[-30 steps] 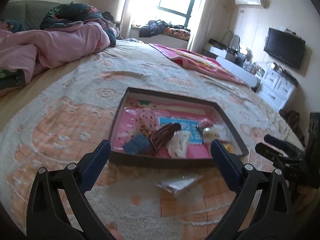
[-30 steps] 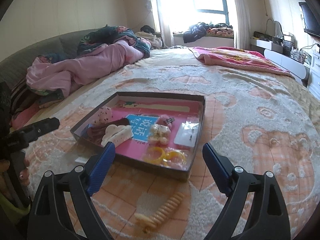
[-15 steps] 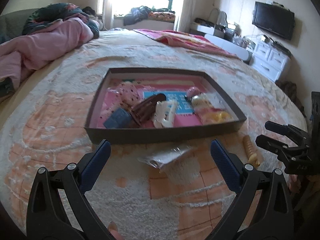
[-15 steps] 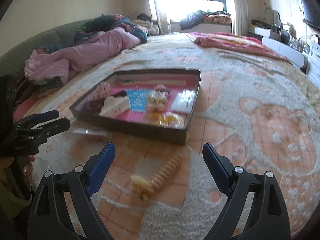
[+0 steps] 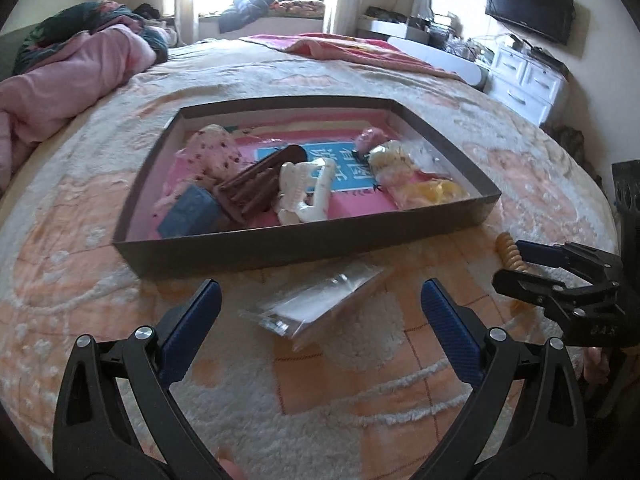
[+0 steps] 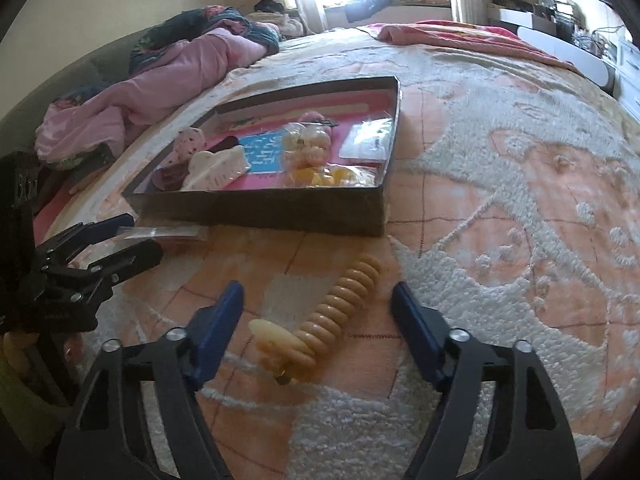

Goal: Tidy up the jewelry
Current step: 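Grasp the clear plastic bag with the left gripper while the right grasps the yellow spiral hair tie, then lift and carry the clear bag over the tray while the right carries the spiral hair tie there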

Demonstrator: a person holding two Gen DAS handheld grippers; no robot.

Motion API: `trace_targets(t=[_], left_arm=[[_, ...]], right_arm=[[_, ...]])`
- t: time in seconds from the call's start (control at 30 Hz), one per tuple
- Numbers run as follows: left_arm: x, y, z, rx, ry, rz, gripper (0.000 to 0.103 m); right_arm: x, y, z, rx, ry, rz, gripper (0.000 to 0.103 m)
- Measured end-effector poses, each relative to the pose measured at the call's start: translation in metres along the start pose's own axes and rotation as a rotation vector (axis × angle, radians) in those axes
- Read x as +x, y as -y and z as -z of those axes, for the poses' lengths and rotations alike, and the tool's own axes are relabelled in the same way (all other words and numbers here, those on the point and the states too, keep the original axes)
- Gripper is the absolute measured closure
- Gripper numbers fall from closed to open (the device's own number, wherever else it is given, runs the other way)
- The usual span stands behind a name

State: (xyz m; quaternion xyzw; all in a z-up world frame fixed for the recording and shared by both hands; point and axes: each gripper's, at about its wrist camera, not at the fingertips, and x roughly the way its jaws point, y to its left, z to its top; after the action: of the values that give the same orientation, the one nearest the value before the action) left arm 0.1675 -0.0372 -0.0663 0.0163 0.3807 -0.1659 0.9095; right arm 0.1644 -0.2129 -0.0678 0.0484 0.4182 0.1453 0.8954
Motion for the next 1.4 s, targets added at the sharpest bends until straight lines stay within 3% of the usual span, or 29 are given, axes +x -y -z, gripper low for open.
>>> trace_targets(t=[0.03, 0.13, 0.2, 0.33, 0.53, 0.73, 0.97, 1.4], left_arm=[[0.002, 0.001, 0.000, 0.004, -0.002, 0.003, 0.012], [0.008, 0.002, -0.002, 0.007, -0.012, 0.010, 0.012], [0.011, 0.001, -0.002, 0.004, -0.016, 0.021, 0.017], [0.017, 0.003, -0.001, 0.015, -0.035, 0.011, 0.041], [0.014, 0.008, 0.003, 0.036, -0.061, 0.024, 0.052], [0.000, 0.016, 0.009, 0.058, -0.047, 0.035, 0.055], [-0.027, 0.015, -0.003, 0.033, 0.031, 0.045, 0.055], [-0.048, -0.019, -0.027, -0.091, 0.146, -0.015, 0.056]], right_arm=[[0.001, 0.000, 0.001, -0.001, -0.001, 0.005, 0.046], [0.000, -0.004, 0.003, -0.028, 0.003, 0.018, 0.057], [0.000, -0.007, 0.004, -0.051, 0.002, 0.027, 0.068], [-0.005, -0.014, 0.007, -0.083, 0.014, 0.037, 0.074], [-0.012, -0.022, 0.011, -0.122, 0.037, 0.019, 0.085], [-0.019, -0.031, 0.011, -0.158, 0.064, 0.004, 0.086], [-0.032, -0.033, 0.003, -0.153, 0.107, -0.026, 0.086], [-0.042, -0.034, -0.033, -0.148, 0.190, -0.041, 0.086]])
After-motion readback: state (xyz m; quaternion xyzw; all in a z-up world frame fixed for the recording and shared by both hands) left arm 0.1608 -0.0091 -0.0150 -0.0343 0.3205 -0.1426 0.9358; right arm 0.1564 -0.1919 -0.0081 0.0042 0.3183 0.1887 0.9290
